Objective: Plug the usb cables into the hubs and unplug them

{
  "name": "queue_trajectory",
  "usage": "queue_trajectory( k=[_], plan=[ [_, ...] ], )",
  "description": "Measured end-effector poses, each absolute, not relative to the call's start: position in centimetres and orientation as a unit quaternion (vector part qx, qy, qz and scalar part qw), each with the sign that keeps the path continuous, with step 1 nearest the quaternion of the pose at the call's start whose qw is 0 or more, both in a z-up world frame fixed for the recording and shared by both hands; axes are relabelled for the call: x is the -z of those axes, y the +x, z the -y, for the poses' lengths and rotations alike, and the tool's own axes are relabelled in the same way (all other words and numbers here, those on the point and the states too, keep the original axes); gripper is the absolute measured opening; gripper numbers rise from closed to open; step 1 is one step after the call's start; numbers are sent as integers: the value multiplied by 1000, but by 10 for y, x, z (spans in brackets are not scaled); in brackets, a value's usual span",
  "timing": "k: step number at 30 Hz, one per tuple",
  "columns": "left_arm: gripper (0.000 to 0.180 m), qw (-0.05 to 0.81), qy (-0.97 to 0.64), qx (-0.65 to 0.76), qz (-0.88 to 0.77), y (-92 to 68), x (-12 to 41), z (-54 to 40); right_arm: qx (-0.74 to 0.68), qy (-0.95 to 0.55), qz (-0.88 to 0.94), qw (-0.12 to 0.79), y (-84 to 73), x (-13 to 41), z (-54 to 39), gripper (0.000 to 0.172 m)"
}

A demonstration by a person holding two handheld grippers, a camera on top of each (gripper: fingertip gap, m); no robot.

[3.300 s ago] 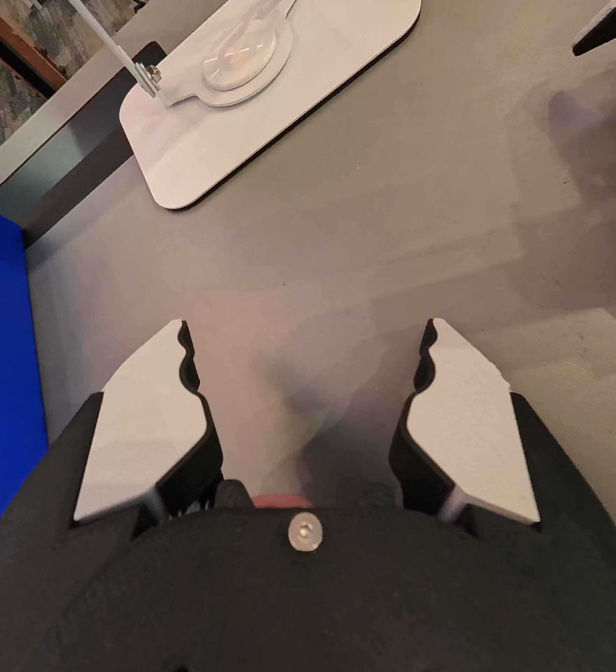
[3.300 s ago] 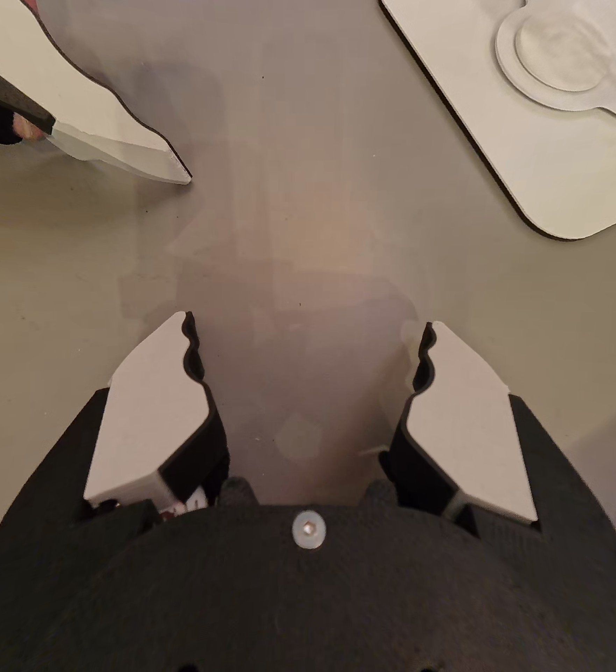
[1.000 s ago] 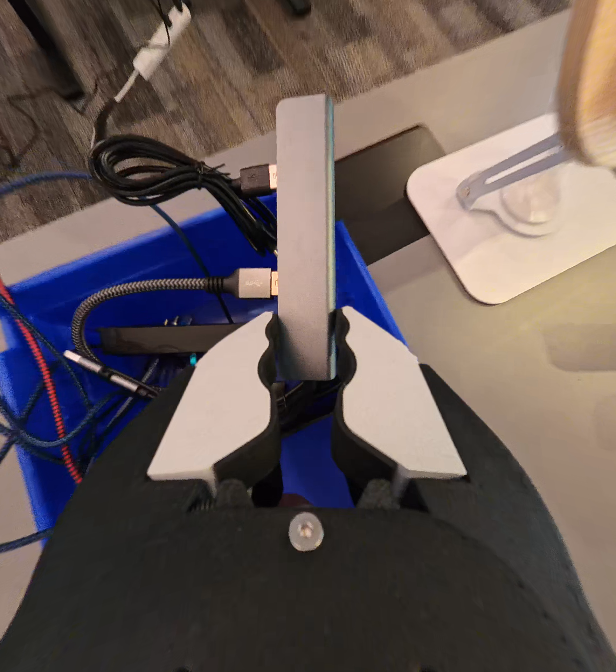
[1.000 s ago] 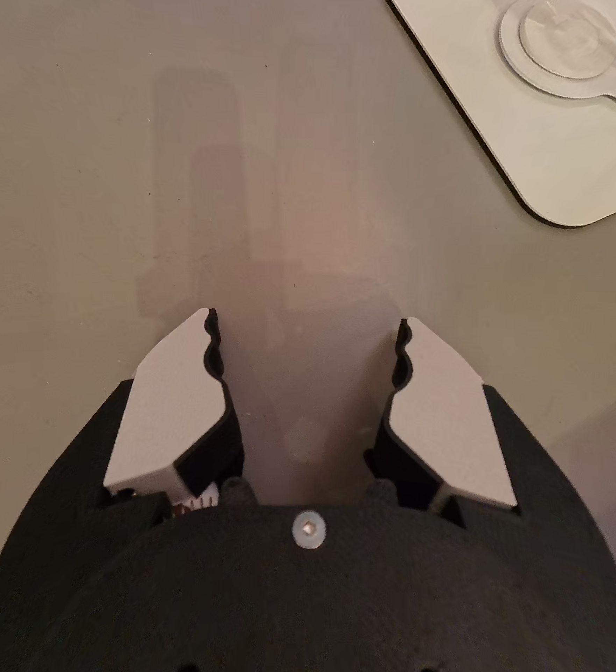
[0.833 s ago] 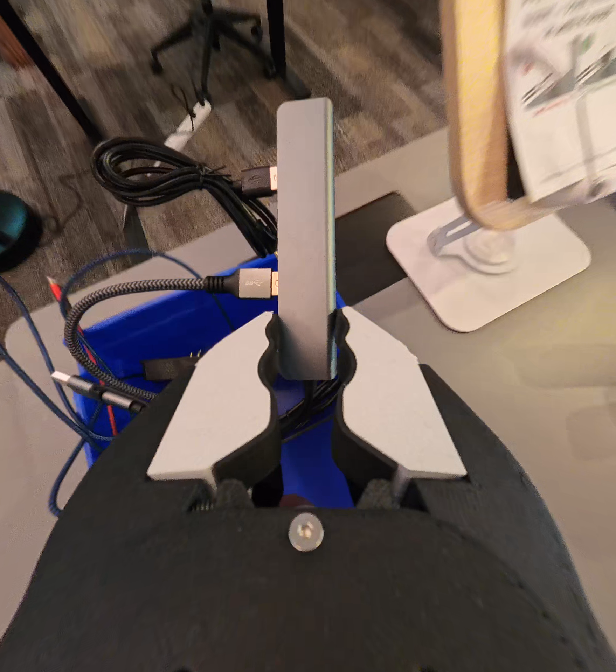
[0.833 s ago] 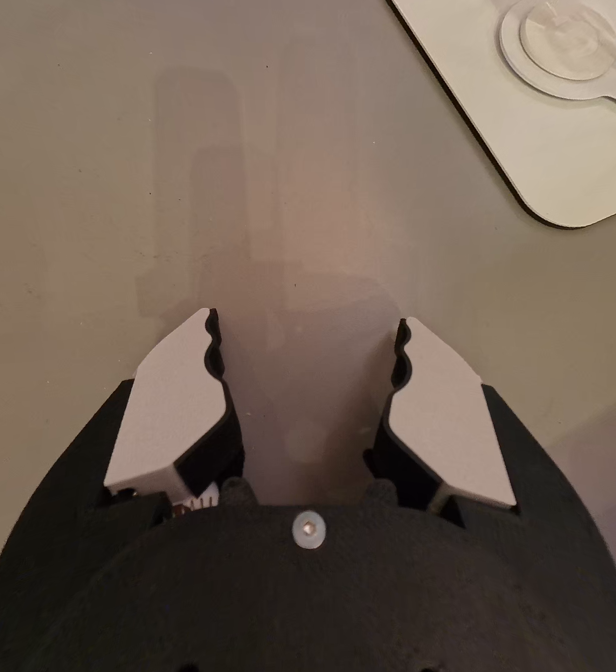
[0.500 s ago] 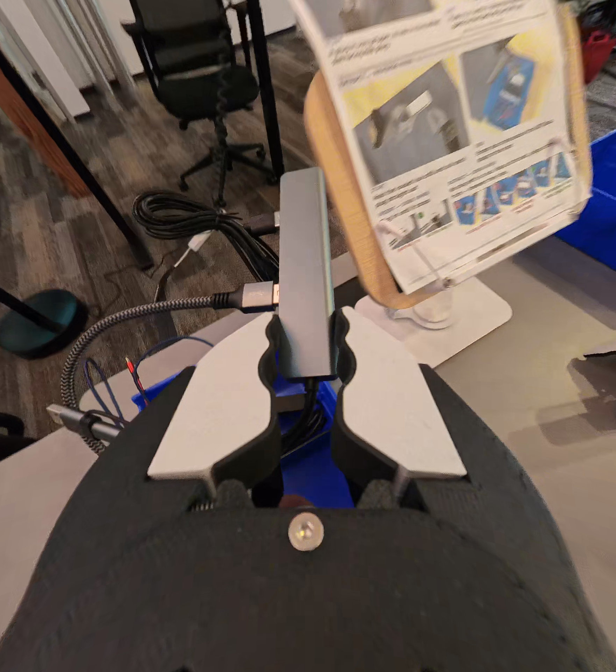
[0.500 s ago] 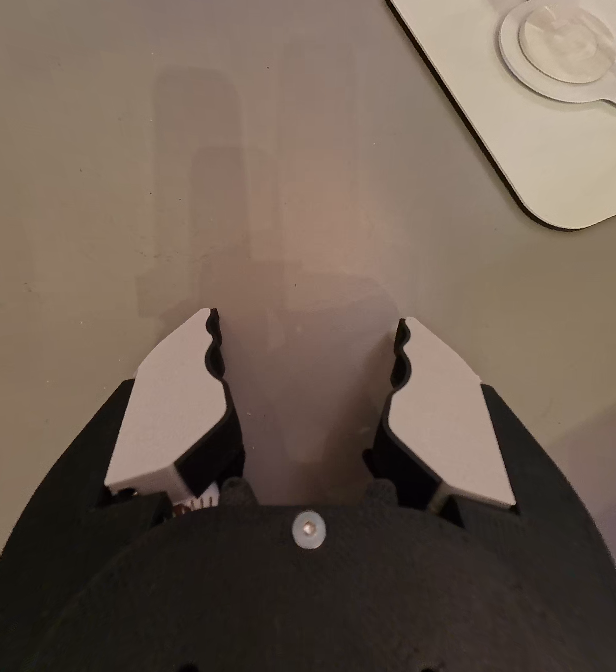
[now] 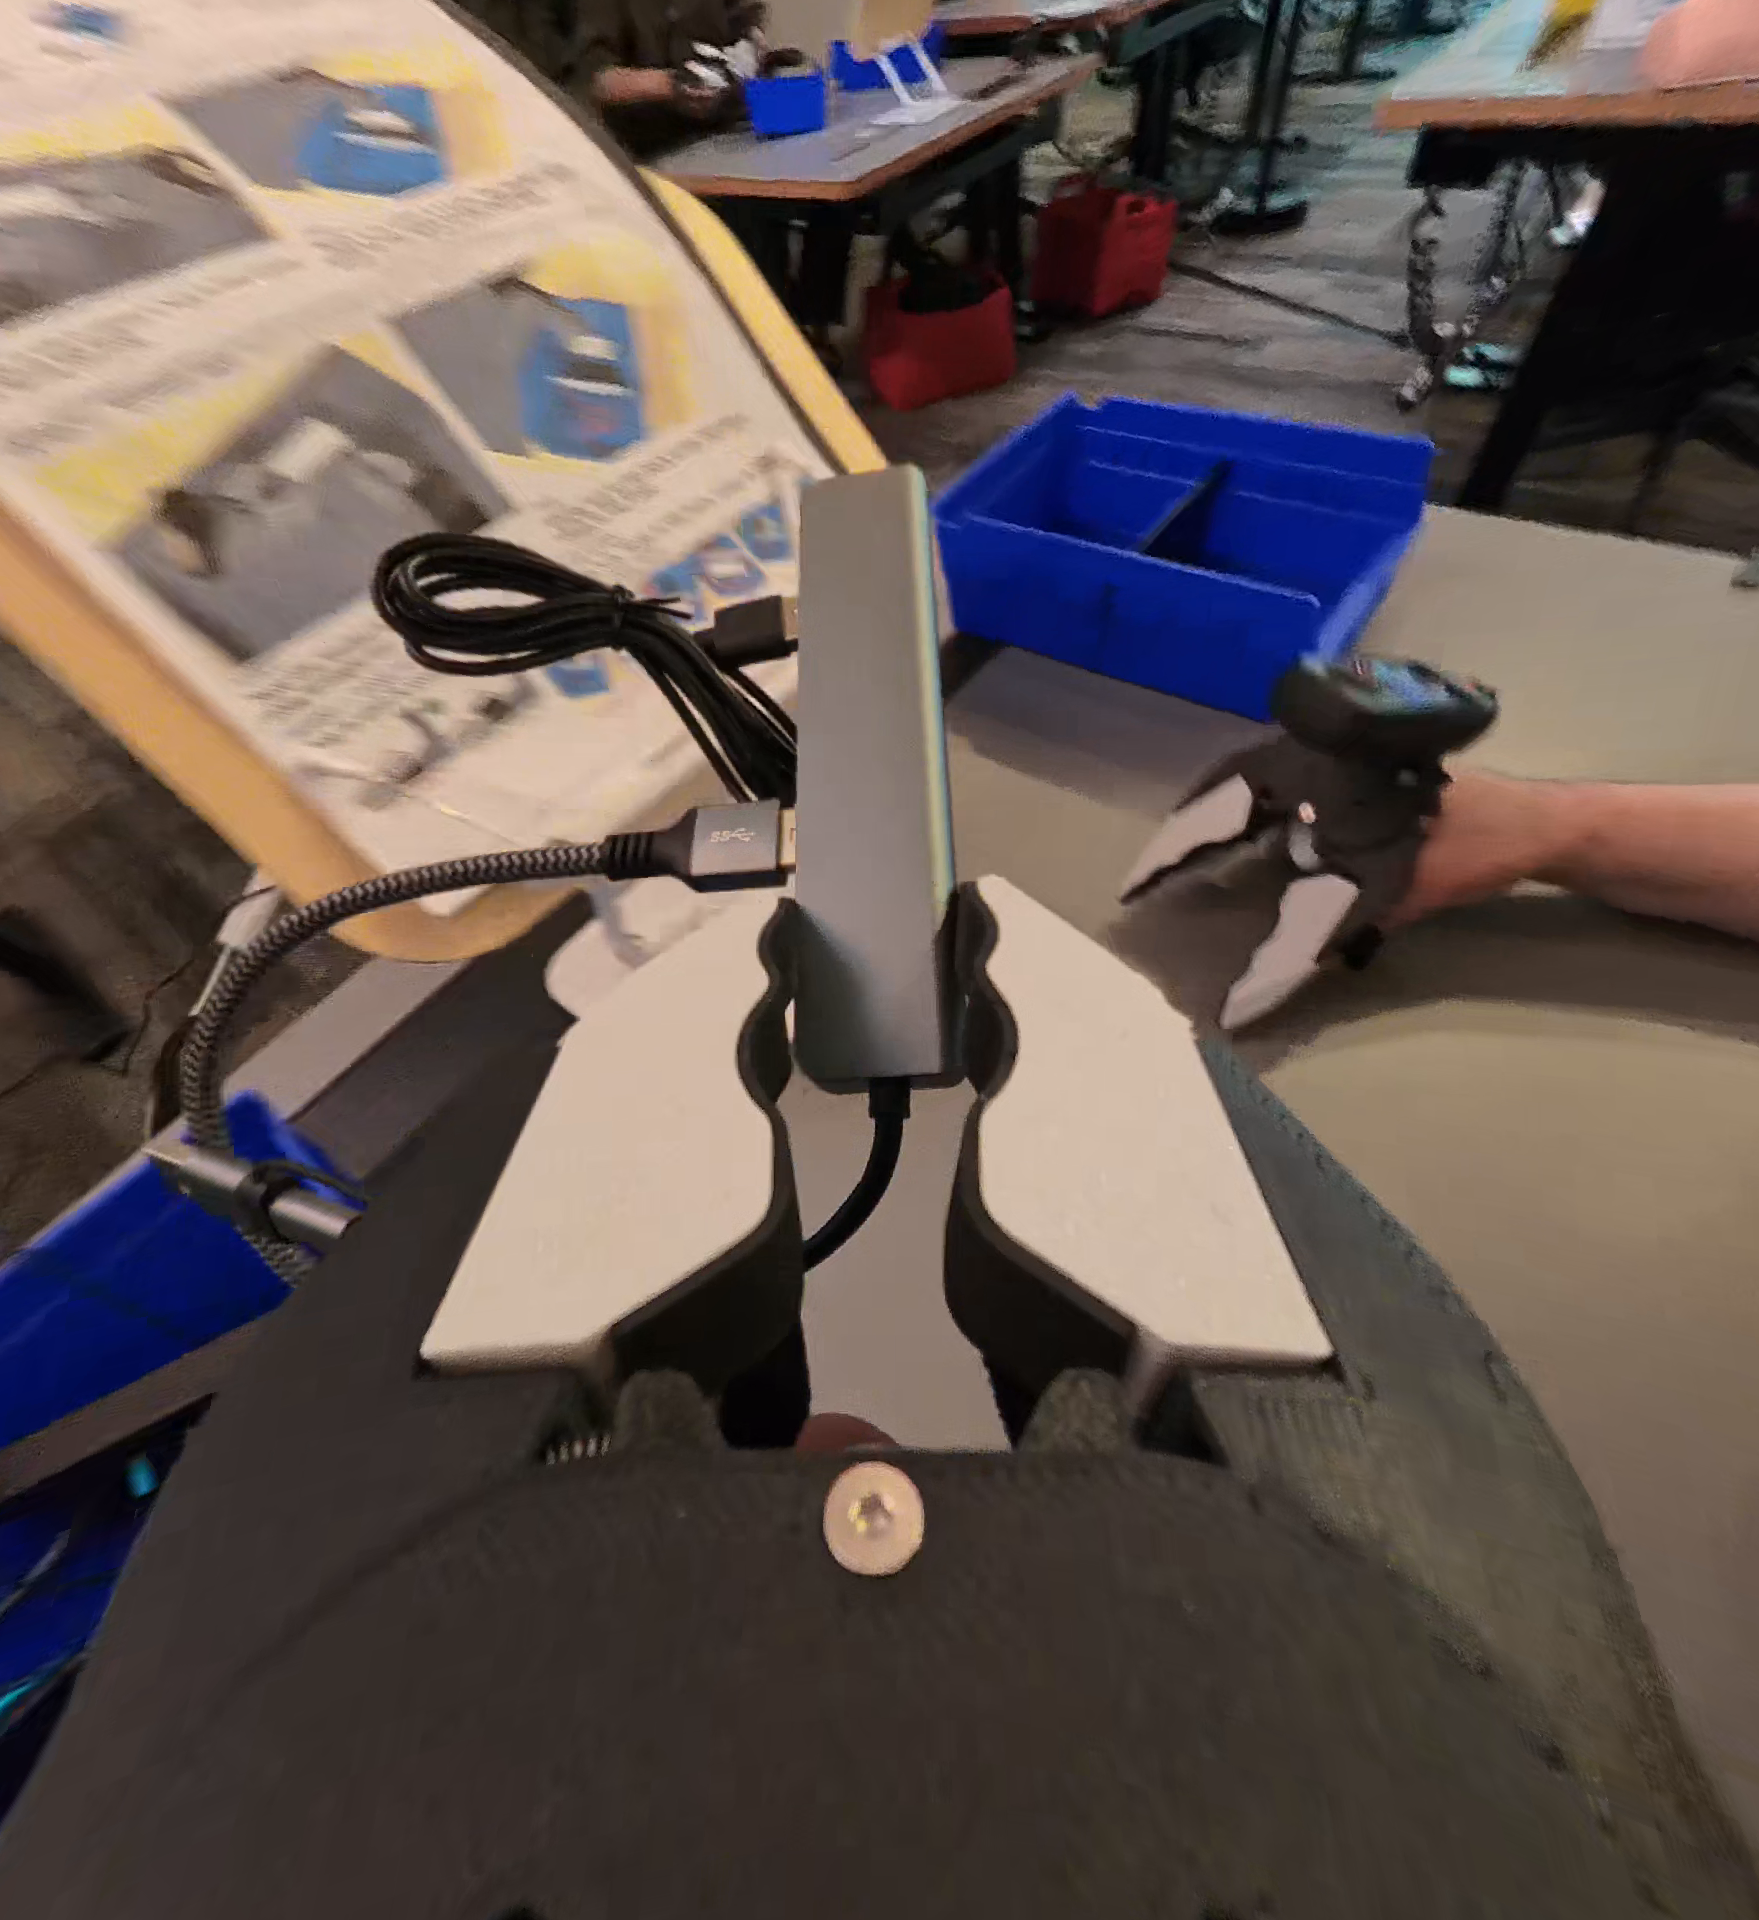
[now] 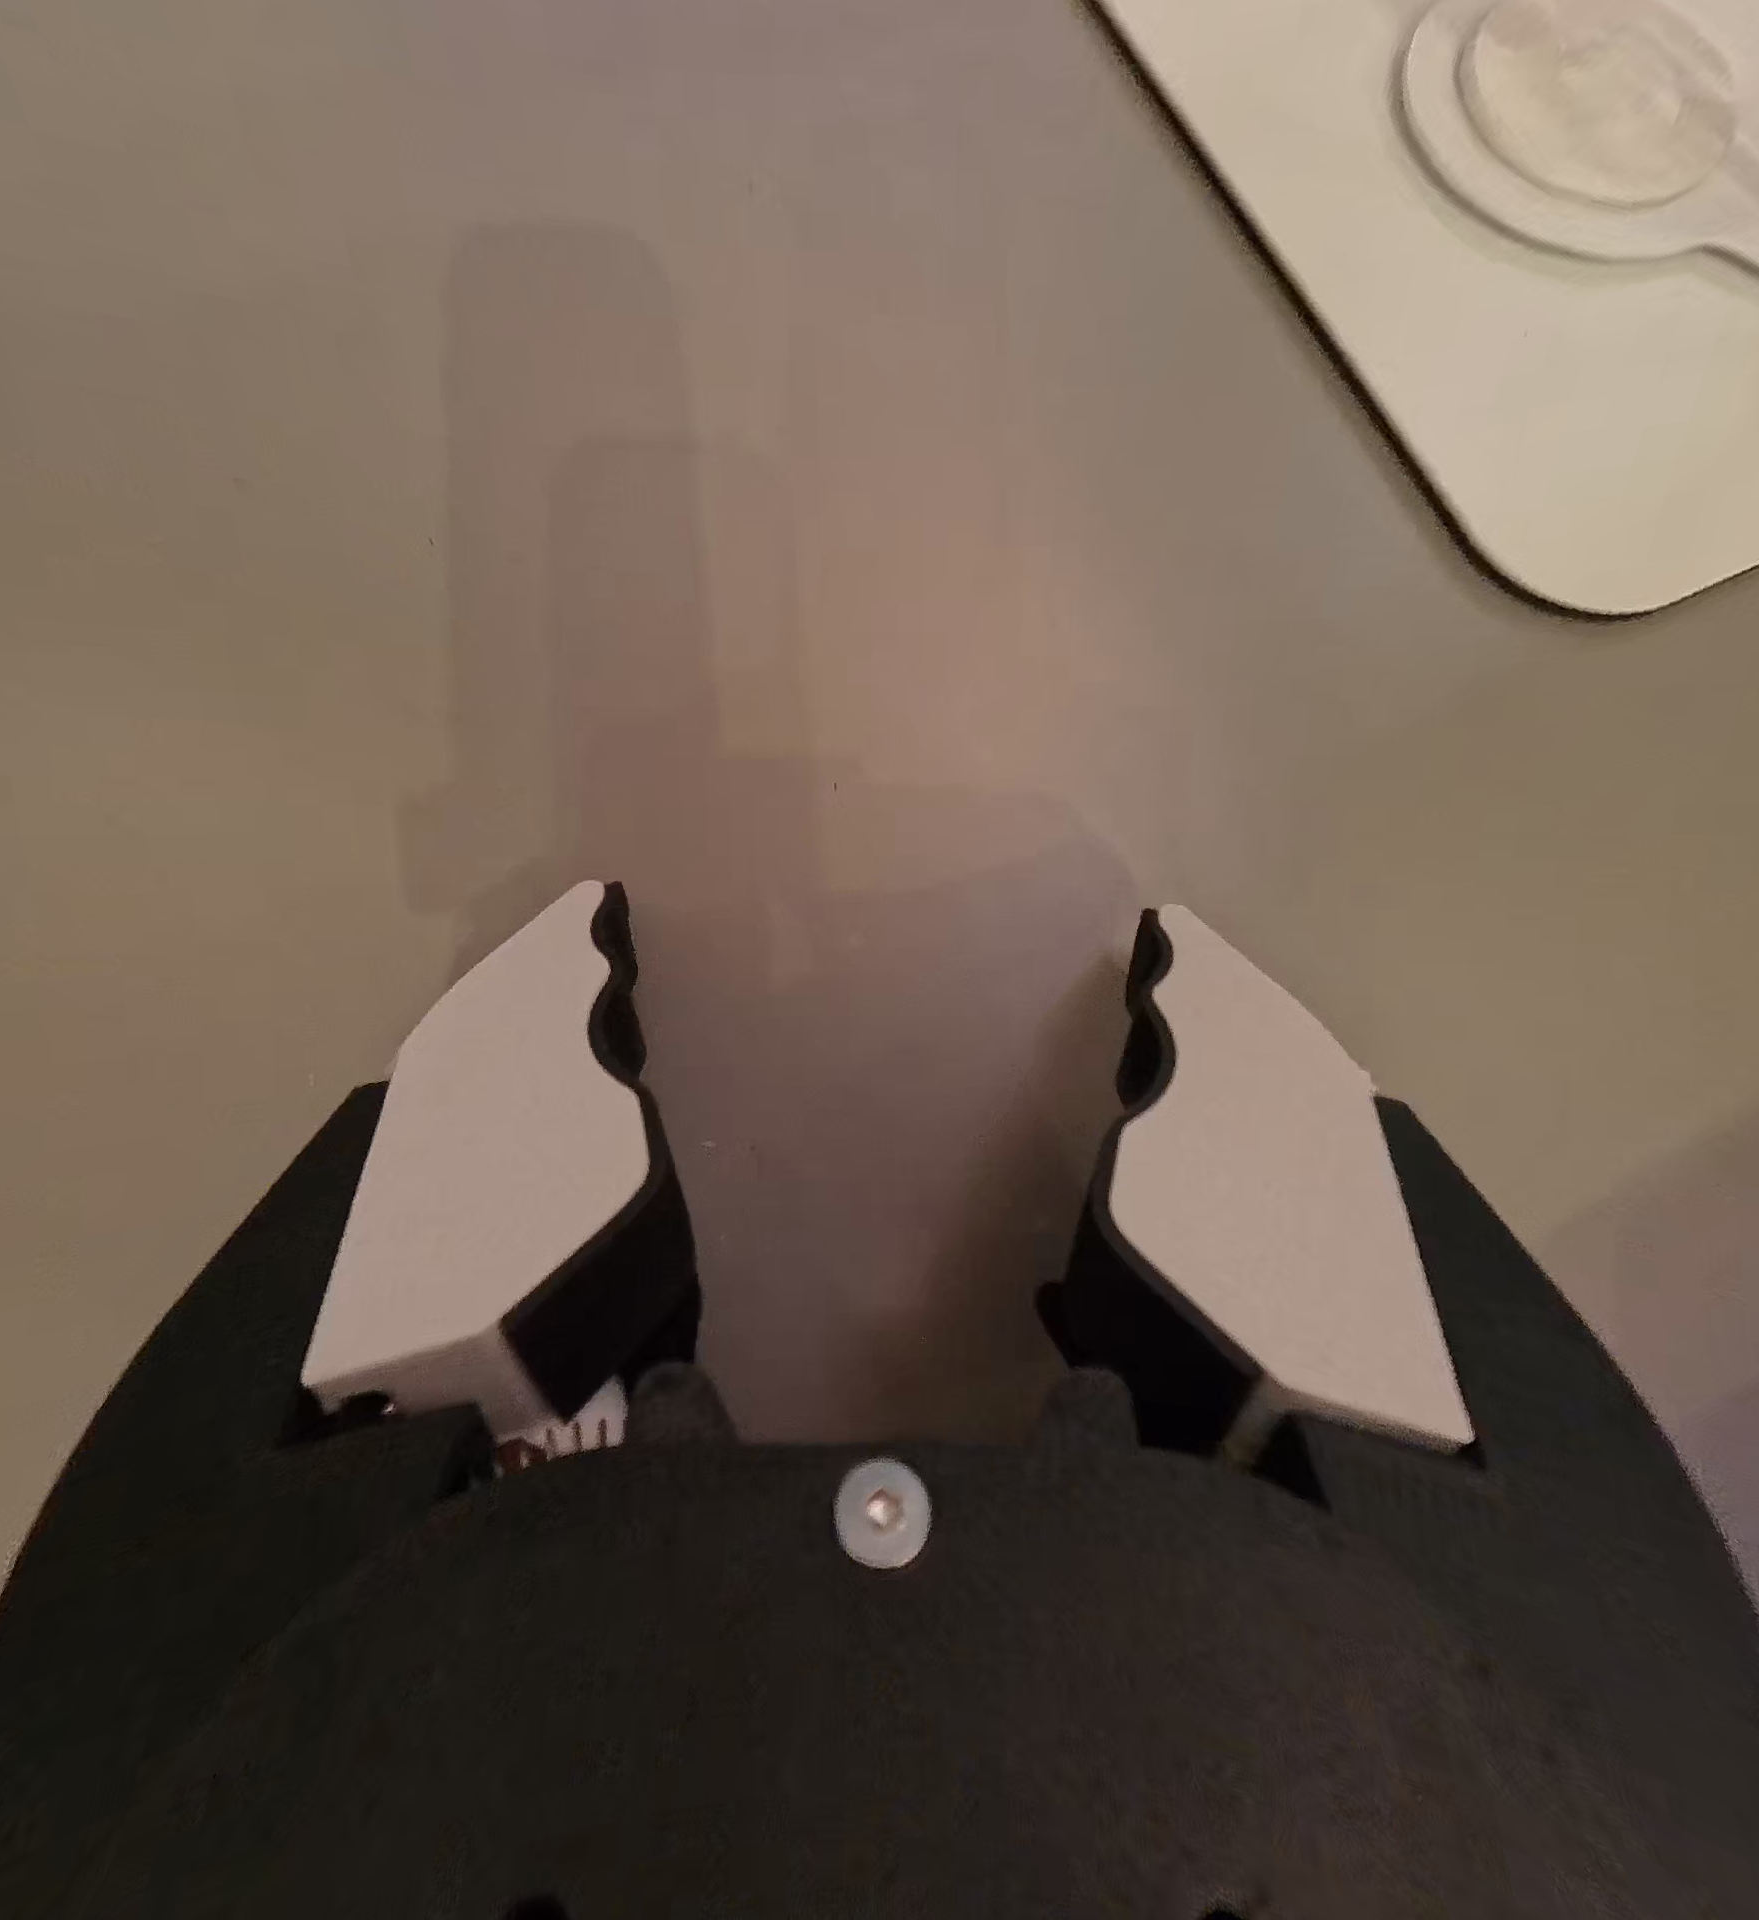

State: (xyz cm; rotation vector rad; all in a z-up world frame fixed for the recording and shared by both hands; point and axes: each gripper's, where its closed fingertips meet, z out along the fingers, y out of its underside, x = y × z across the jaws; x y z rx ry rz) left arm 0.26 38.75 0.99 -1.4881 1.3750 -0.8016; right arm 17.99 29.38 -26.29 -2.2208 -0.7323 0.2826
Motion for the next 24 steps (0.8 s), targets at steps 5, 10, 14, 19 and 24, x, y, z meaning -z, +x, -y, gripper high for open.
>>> queue_trajectory(
  k=[5, 10, 14, 19, 24],
  plan=[
    [29, 437, -560, 336, -619, 37, 50, -326, -270, -816, 241, 451, 169, 216, -287, 88],
    [29, 434, -510, 293, -683, 64, 92, -294, -535, -662, 208, 483, 166, 131, -251, 74],
    [29, 441, -458, 234, -736, 79, 116, -277, -619, -602, 193, 466, 173, 105, -235, 72],
    [29, 434, -408, 205, -777, 97, 135, -256, -634, -624, 201, 411, 154, 121, -232, 57],
    [29, 444, -379, 192, -789, 106, 132, -252, -615, -648, 213, 395, 151, 134, -231, 18]
  ],
)
